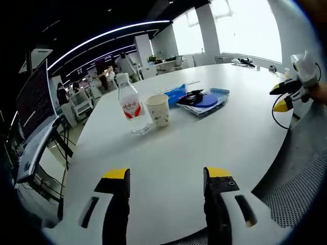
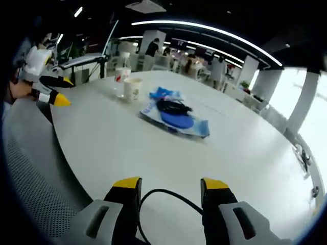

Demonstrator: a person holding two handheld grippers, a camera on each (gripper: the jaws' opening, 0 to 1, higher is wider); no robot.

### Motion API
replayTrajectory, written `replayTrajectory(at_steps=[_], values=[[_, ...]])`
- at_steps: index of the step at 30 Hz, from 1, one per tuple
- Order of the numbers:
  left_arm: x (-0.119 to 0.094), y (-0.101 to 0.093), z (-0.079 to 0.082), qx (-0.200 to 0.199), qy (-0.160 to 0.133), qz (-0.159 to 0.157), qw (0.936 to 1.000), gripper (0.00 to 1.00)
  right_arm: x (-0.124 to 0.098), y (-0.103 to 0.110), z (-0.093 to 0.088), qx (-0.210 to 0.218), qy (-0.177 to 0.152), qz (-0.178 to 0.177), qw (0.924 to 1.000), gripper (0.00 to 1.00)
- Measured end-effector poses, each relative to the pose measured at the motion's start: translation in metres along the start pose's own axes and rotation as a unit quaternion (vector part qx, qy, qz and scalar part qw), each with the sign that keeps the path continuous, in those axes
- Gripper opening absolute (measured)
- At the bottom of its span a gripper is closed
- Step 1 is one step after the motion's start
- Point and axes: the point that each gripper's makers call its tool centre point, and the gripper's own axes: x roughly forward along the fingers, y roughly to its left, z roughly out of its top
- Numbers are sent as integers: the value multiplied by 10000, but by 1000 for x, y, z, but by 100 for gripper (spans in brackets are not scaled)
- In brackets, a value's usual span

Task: Arrange the tabletop items into an orderly group along one side of the table until the central work area is clear of visible clutter.

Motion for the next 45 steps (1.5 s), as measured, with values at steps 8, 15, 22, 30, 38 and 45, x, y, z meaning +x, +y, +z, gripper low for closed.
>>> replayTrajectory(at_steps=[8, 15, 22, 30, 38, 45], values=[[2, 2, -5, -107, 167, 50, 9998, 62, -1, 8, 7, 326, -232, 423, 9983, 53], [-1, 24, -13, -368, 426, 581, 9967, 64, -9, 14, 2, 479, -412, 1067, 9923, 52], [-2, 20, -12, -400, 314, 494, 9975, 68, 0, 0, 14, 666, -364, 895, 9931, 52], [-4, 25, -4, -611, -10, 527, 9967, 72, 23, -15, 45, 962, -582, 935, 9893, 58], [-8, 28, 4, -704, -266, 548, 9957, 72, 60, -22, 100, 1361, -843, 1142, 9805, 62], [-8, 24, 5, -707, -308, 471, 9959, 72, 108, -26, 144, 1754, -789, 1316, 9725, 63]])
